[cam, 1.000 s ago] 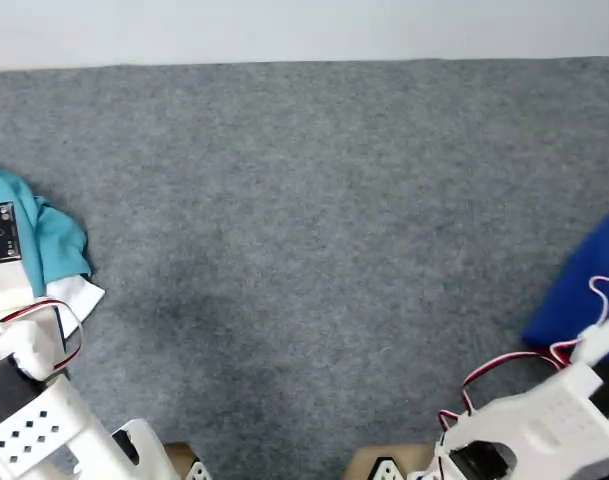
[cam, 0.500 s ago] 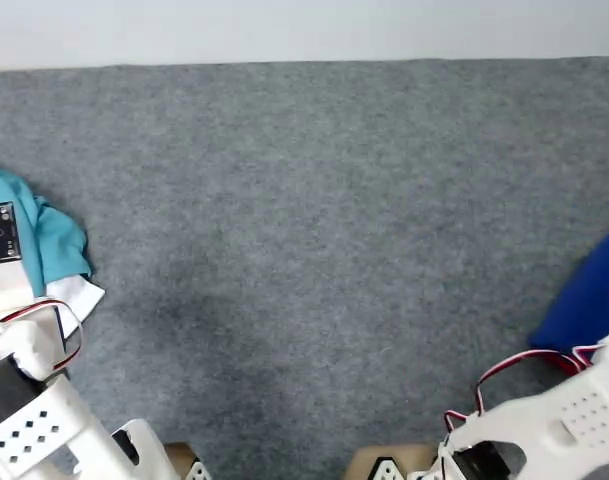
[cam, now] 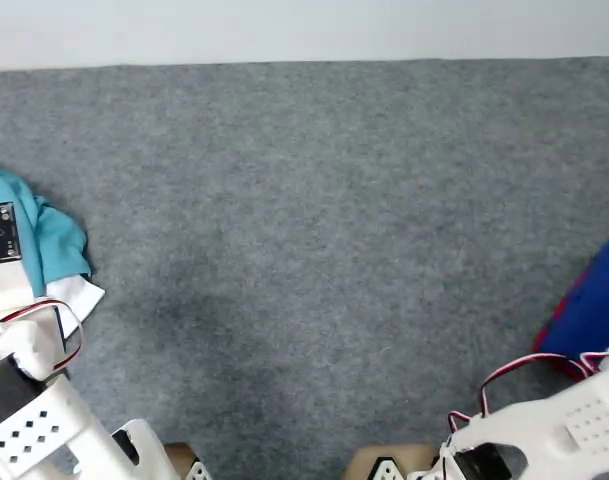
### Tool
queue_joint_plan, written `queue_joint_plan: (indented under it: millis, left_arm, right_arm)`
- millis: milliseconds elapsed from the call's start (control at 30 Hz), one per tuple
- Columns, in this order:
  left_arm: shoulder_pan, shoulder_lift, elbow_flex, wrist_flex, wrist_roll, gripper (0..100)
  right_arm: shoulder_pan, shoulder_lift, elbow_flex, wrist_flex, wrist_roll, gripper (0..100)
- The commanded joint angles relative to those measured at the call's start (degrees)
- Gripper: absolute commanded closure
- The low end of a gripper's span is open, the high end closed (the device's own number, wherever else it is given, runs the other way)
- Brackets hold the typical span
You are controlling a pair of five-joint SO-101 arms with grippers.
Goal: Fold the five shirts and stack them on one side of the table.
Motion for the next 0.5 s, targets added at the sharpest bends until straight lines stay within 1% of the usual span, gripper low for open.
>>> queue_joint_plan:
  millis: [0,100,167,200,300,333,400,467]
  left_arm:
    - [0.35,-0.70,-2.07,0.26,-0.09,100]
    - [0.35,-0.79,-2.15,0.35,-0.09,100]
    - [0.35,-0.79,-2.15,0.35,-0.09,100]
    - [0.35,-0.79,-2.07,0.35,-0.09,100]
    - [0.35,-0.79,-1.89,0.35,-0.09,100]
    - [0.35,-0.79,-1.89,0.35,-0.09,100]
    - [0.35,-0.79,-1.89,0.35,-0.09,100]
    - [0.35,-0.79,-1.89,0.35,-0.09,100]
  right_arm:
    - [-1.19,-8.04,-1.93,0.92,-2.55,77.2]
    - [-2.77,-10.42,-1.93,3.91,-2.73,77.2]
    - [-3.82,-10.77,-1.76,8.40,-2.81,79.2]
    - [-4.88,-10.59,-1.67,10.77,-2.81,82.0]
    - [-7.25,-9.10,-1.58,17.36,-2.73,96.7]
    - [-8.04,-8.22,-1.58,19.21,-2.73,99.8]
    - [-9.01,-5.93,-1.58,22.55,-2.99,97.6]
    - [-9.27,-3.65,-1.23,22.11,-4.75,99.0]
